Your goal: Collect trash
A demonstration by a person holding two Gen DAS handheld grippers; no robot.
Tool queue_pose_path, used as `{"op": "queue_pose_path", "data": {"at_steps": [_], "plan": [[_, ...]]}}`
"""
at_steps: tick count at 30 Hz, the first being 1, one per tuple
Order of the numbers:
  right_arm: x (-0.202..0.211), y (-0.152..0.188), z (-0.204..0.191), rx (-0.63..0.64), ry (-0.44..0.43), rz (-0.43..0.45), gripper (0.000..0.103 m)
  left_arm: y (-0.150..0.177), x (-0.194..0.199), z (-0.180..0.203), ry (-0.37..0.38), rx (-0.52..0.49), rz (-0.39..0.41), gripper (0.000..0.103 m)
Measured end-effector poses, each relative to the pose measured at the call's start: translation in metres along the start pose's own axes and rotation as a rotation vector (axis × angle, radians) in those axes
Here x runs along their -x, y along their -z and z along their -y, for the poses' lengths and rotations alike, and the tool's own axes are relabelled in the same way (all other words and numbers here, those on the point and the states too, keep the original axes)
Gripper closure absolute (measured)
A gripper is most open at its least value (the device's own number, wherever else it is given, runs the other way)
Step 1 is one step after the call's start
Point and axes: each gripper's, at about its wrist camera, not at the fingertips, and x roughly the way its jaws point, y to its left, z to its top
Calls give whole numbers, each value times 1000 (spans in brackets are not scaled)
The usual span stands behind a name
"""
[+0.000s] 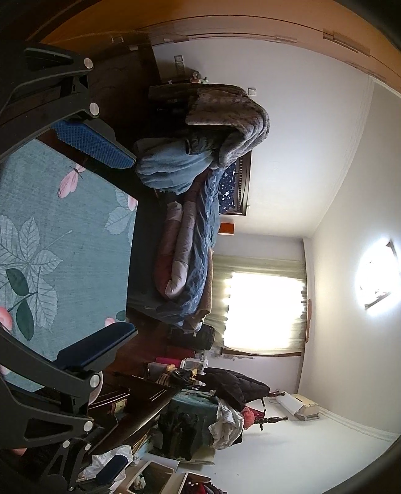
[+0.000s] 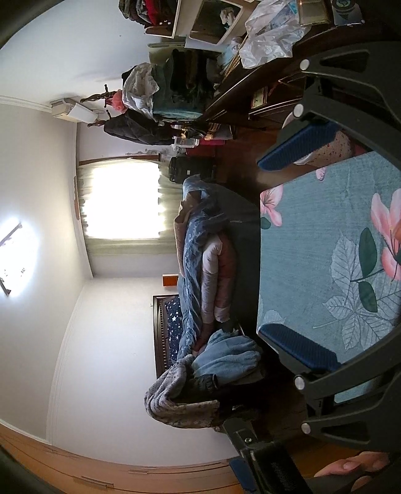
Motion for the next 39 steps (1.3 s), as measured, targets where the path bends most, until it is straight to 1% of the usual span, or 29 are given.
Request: {"op": "queue_pose_path", "data": {"at_steps": [13,34,39], "plan": [[-5,2,-2,11,-5,-19,4,1,-6,-3,-19,2,-4,4],[-7,7,-4,17,-17,-35,3,3,-7,-1,-18,5,-10,4],[-9,8,-2,17,-15,-39,3,5,-7,0,-8,8,-14,4]]}}
